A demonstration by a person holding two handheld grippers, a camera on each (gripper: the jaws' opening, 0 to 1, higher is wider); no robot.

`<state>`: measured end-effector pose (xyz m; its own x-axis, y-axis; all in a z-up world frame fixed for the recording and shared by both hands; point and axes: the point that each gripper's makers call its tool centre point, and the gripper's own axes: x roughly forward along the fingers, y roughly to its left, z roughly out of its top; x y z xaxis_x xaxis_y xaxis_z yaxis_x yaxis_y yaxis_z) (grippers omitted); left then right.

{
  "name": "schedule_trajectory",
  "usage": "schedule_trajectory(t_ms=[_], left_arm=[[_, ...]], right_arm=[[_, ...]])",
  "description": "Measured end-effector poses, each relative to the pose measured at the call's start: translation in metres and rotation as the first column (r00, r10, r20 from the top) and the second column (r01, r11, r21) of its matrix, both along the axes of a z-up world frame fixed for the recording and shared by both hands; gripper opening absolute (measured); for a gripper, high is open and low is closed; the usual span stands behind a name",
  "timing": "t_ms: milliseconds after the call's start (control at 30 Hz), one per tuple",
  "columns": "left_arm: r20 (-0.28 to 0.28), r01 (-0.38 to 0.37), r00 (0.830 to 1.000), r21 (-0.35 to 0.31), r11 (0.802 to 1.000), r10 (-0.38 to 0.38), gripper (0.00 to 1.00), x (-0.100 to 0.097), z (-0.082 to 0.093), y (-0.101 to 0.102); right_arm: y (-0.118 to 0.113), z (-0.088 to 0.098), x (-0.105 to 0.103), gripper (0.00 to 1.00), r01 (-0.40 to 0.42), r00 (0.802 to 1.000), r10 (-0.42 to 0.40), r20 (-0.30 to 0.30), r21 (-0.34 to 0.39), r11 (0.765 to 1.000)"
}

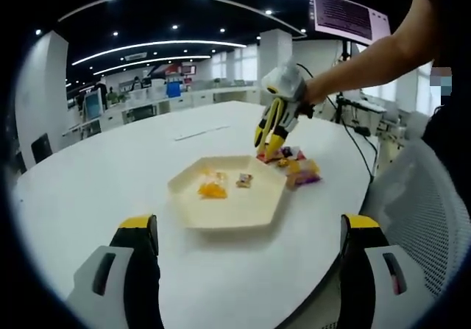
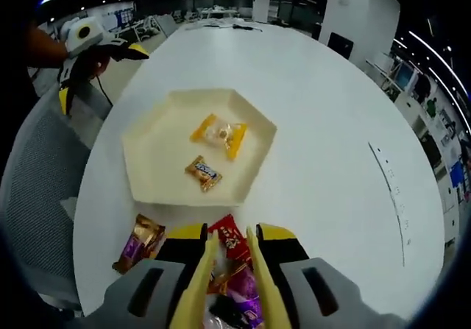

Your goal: Place the target food into the container with the food tongs after gripping and lifting it, then release it inside without dropping or visibly crushing the food.

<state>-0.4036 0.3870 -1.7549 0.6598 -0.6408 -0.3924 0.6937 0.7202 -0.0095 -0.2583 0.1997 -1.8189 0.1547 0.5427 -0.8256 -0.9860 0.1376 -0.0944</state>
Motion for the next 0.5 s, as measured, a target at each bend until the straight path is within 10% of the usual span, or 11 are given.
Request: schedule_trajectory(t_ms=[500], left_arm=[[-0.005, -0.011, 1.0, -0.006, 1.0, 0.011, 0.99, 0.001, 0.0, 0.002]], right_arm=[[-0.001, -0.018, 0.002, 0.25, 0.095, 0.994, -0.097, -0.056, -0.033, 0.995]])
